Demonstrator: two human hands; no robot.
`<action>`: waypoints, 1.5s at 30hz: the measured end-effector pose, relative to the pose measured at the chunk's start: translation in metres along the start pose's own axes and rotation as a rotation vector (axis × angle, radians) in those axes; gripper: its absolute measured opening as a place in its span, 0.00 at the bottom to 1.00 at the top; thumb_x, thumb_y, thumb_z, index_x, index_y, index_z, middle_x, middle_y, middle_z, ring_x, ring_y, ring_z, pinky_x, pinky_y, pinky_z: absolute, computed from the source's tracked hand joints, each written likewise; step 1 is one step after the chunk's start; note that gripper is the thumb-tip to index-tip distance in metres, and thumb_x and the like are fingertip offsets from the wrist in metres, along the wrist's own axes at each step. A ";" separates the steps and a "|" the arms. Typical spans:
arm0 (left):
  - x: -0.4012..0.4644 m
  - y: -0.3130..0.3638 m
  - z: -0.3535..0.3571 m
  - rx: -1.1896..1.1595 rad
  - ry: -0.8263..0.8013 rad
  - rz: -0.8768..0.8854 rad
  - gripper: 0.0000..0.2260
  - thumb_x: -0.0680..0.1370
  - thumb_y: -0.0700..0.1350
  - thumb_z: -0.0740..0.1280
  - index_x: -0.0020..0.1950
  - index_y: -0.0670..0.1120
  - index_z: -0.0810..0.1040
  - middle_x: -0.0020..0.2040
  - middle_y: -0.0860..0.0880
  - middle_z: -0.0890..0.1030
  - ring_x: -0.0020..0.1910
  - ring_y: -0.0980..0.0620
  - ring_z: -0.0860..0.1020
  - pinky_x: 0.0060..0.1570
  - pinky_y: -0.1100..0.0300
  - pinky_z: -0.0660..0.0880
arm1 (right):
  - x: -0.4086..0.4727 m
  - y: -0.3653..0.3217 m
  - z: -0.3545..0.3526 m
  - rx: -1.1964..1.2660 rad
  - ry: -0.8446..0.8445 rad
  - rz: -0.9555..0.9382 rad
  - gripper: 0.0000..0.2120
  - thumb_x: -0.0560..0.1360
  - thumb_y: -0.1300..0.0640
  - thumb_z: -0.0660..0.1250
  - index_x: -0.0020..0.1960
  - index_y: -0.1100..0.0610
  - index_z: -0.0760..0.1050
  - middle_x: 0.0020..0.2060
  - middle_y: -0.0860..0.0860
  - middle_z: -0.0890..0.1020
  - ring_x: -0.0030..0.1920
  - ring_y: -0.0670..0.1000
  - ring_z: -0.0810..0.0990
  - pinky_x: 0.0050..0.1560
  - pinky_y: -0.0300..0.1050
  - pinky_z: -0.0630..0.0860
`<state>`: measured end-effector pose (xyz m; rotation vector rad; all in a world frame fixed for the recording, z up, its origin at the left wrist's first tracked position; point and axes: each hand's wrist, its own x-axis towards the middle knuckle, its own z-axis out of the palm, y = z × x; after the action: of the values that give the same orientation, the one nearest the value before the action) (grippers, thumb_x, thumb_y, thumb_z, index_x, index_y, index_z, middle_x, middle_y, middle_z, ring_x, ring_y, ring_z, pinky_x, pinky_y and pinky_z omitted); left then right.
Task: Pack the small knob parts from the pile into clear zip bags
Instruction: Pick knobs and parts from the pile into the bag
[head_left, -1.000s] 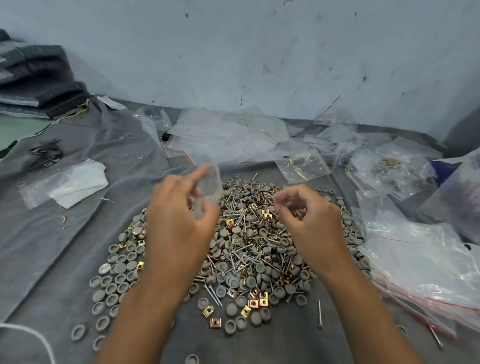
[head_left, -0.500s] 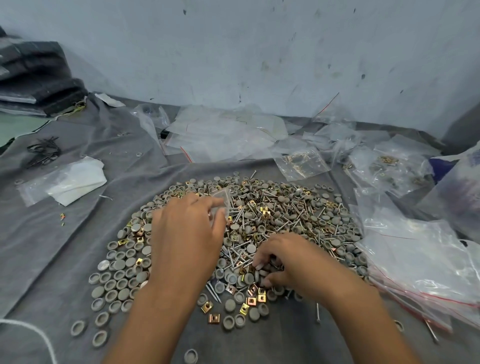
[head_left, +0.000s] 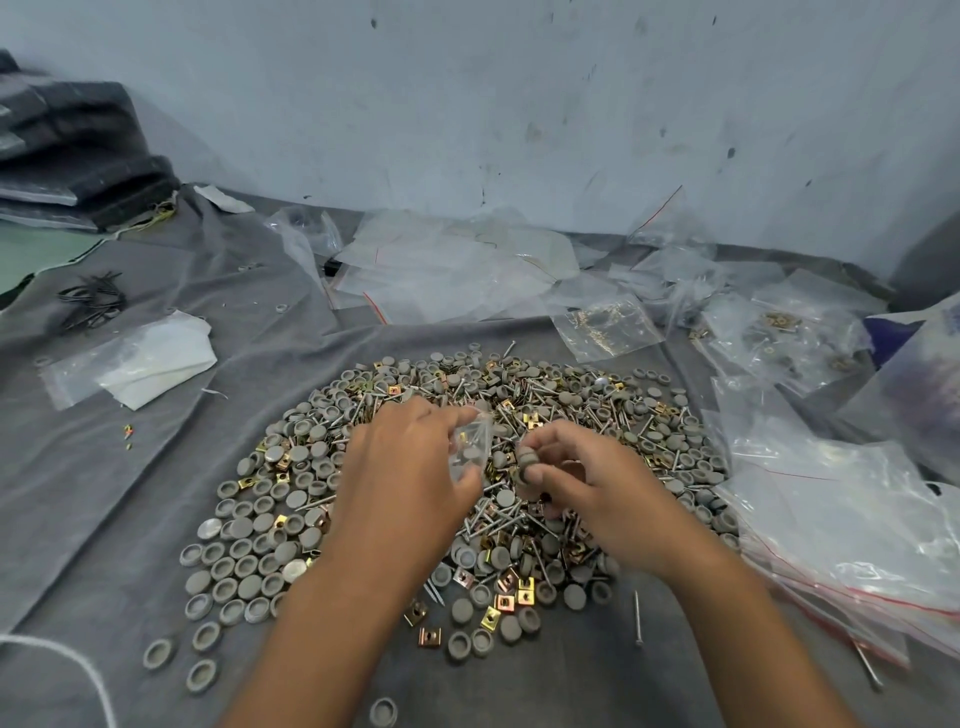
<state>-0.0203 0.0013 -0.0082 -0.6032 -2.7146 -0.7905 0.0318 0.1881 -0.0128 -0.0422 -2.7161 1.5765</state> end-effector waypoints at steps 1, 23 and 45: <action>0.000 0.000 0.001 -0.002 -0.006 0.002 0.24 0.74 0.55 0.72 0.70 0.61 0.73 0.43 0.63 0.69 0.48 0.60 0.68 0.53 0.59 0.65 | 0.002 -0.004 0.002 0.053 0.025 -0.027 0.05 0.81 0.56 0.66 0.53 0.46 0.78 0.47 0.42 0.84 0.48 0.42 0.84 0.45 0.40 0.81; 0.002 -0.002 0.000 -0.006 0.051 0.028 0.23 0.74 0.53 0.71 0.69 0.58 0.75 0.45 0.61 0.71 0.49 0.59 0.67 0.52 0.59 0.64 | 0.013 -0.026 0.038 -0.231 0.370 -0.293 0.09 0.71 0.49 0.78 0.45 0.46 0.78 0.40 0.39 0.80 0.40 0.42 0.77 0.40 0.31 0.72; 0.001 0.000 -0.008 -0.060 0.019 0.020 0.25 0.73 0.50 0.74 0.70 0.57 0.75 0.42 0.62 0.69 0.48 0.58 0.69 0.55 0.56 0.68 | -0.017 -0.007 0.029 -0.735 -0.140 -0.071 0.11 0.76 0.48 0.73 0.54 0.39 0.74 0.52 0.38 0.73 0.52 0.44 0.76 0.50 0.44 0.73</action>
<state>-0.0207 -0.0028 -0.0010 -0.6322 -2.6719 -0.8712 0.0482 0.1590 -0.0209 0.1673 -3.1891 0.5091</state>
